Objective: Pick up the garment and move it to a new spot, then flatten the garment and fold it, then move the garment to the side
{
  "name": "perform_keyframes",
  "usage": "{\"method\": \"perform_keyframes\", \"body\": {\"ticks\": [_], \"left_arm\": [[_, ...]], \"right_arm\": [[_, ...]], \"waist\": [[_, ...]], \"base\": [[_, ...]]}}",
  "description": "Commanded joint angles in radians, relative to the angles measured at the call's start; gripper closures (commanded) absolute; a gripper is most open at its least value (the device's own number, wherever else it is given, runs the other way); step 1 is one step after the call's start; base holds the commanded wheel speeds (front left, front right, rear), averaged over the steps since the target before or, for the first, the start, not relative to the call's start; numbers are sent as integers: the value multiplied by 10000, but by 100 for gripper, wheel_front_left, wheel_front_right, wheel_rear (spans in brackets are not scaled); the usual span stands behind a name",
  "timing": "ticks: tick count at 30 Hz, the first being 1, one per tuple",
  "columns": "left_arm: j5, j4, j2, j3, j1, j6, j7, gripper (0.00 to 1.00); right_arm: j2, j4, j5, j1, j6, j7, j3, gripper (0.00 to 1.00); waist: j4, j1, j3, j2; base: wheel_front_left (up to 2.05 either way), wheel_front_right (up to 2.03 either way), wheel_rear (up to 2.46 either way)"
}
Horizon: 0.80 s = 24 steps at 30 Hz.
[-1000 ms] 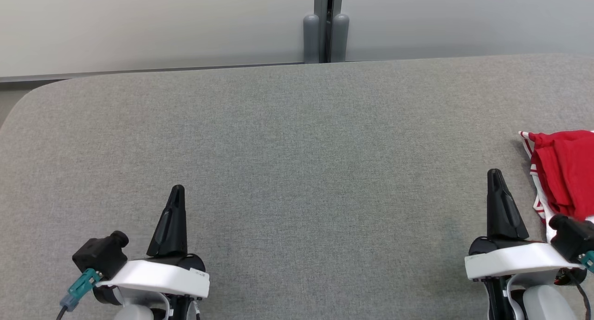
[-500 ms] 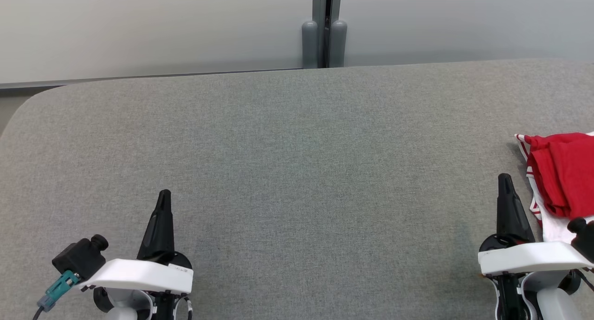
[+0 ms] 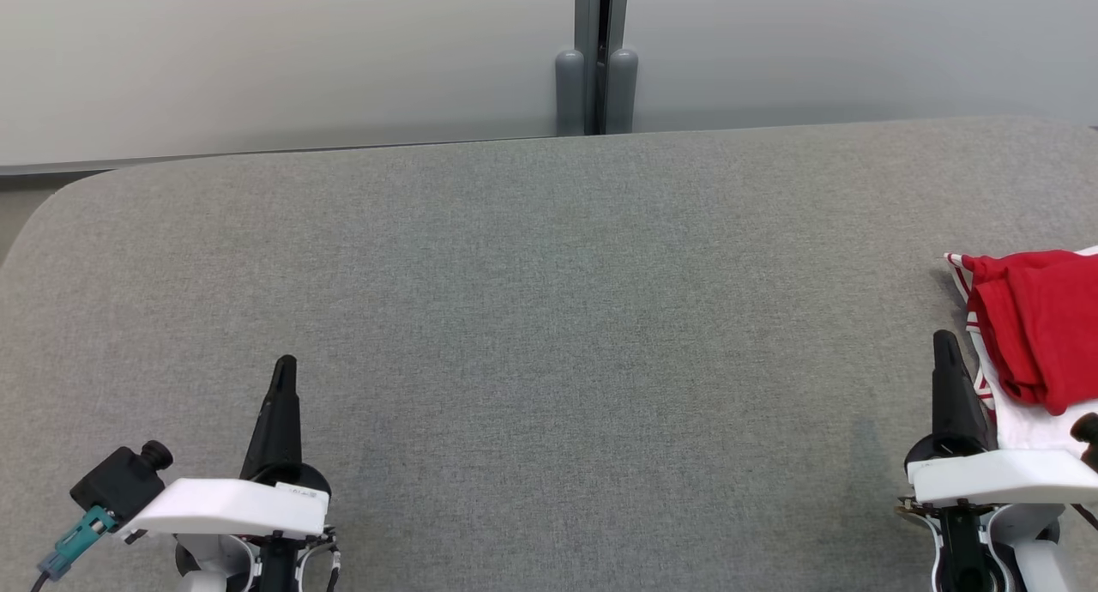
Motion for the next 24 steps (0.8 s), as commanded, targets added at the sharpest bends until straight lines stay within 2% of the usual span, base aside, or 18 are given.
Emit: {"method": "perform_keyframes", "body": {"ticks": [1, 24], "left_arm": [[-320, -84, 71, 112, -208, -69, 71, 100], [-2506, 49, 114, 556, -216, -189, 736, 100]], "right_arm": [[-87, -116, 382, -21, 0, 110, -49, 100], [-100, -93, 2920, 90, 0, 792, -324, 100]], "waist": [[-5, 0, -19, 0], [-62, 0, -266, 0]], "base": [[0, 0, 0], [0, 0, 0]]}}
